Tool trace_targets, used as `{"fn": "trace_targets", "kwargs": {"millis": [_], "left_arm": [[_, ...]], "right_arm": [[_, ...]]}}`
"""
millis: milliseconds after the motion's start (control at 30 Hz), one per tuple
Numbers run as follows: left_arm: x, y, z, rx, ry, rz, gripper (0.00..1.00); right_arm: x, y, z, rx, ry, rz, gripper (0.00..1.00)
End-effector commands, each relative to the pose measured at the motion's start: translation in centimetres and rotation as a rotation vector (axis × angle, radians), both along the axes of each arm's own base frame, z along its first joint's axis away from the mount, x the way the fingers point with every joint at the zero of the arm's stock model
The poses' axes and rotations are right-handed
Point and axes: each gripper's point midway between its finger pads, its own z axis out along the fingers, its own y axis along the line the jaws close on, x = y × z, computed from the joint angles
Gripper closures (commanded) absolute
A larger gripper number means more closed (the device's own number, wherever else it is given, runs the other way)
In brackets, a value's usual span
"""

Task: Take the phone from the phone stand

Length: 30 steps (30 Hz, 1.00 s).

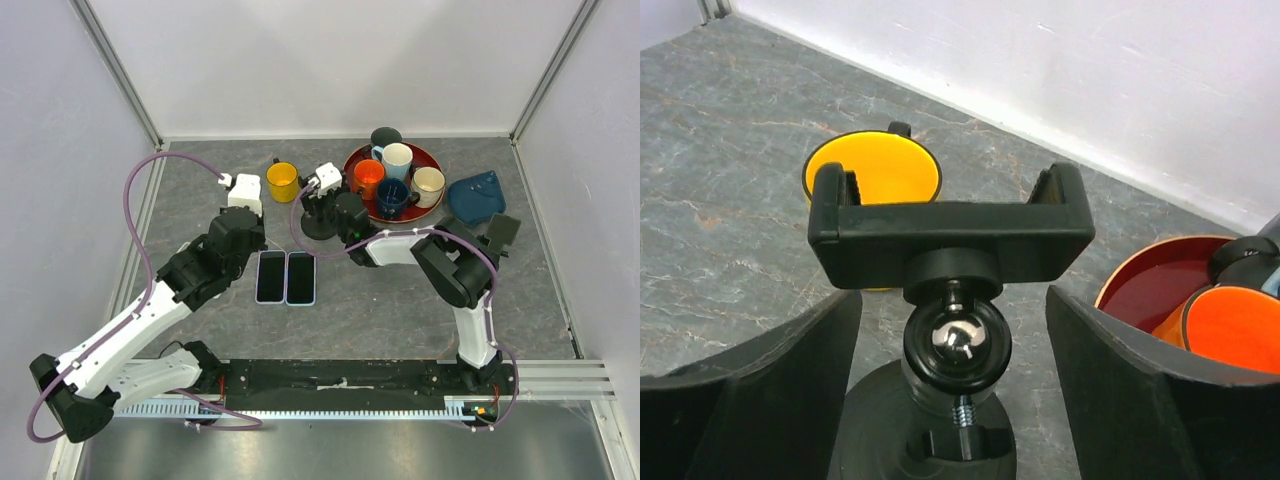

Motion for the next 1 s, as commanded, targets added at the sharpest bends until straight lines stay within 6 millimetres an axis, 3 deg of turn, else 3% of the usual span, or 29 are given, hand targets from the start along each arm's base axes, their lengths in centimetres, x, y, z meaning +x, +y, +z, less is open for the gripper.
{"fn": "trace_targets", "kwargs": {"millis": [0, 67, 100, 167, 200, 267, 300, 333, 467, 500, 567, 667, 767, 967], "left_arm": [[0.5, -0.5, 2.6, -0.093, -0.067, -0.014, 0.98], [0.5, -0.3, 2.5, -0.105, -0.066, -0.005, 0.98], [0.5, -0.2, 2.6, -0.111, -0.068, -0.003, 0.98], [0.6, 0.2, 2.6, -0.122, -0.070, 0.016, 0.98], [0.6, 0.3, 2.7, -0.128, -0.073, 0.020, 0.98], [0.7, 0.3, 2.7, -0.137, -0.069, 0.020, 0.98], [0.7, 0.3, 2.7, -0.144, -0.069, 0.020, 0.98], [0.7, 0.3, 2.6, -0.155, -0.063, 0.022, 0.98], [0.9, 0.5, 2.2, -0.202, -0.038, 0.037, 0.98], [1.0, 0.6, 2.0, -0.207, -0.028, 0.045, 0.98], [1.3, 0.7, 1.6, -0.231, 0.000, 0.063, 0.98], [1.6, 0.9, 0.7, -0.274, 0.055, 0.079, 0.98], [2.1, 0.3, -0.2, -0.345, 0.111, 0.046, 0.98], [2.8, -0.9, -2.2, -0.464, 0.252, -0.018, 0.98]], "right_arm": [[-0.8, -0.2, 6.8, 0.039, -0.078, 0.034, 0.13], [-1.9, -0.1, 7.5, 0.038, -0.075, 0.080, 0.07], [-2.7, -0.5, 9.7, 0.063, -0.099, 0.095, 0.04], [-4.2, -0.7, 10.0, 0.047, -0.082, 0.143, 0.03], [-5.2, -1.0, 12.1, 0.060, -0.108, 0.161, 0.02], [-6.8, -1.2, 11.6, 0.015, -0.084, 0.208, 0.02], [-8.0, -1.4, 13.2, 0.014, -0.108, 0.225, 0.02], [-8.8, -1.7, 12.2, -0.036, -0.090, 0.239, 0.02], [-12.7, -2.2, 13.0, -0.086, -0.131, 0.285, 0.02], [-14.0, -1.8, 11.9, -0.106, -0.120, 0.303, 0.02], [-15.9, -1.2, 12.0, -0.109, -0.141, 0.326, 0.02], [-17.8, -0.1, 10.3, -0.147, -0.129, 0.354, 0.02], [-19.1, 1.2, 8.4, -0.192, -0.133, 0.359, 0.02], [-20.1, 3.9, 6.8, -0.259, -0.176, 0.284, 0.02]]}}
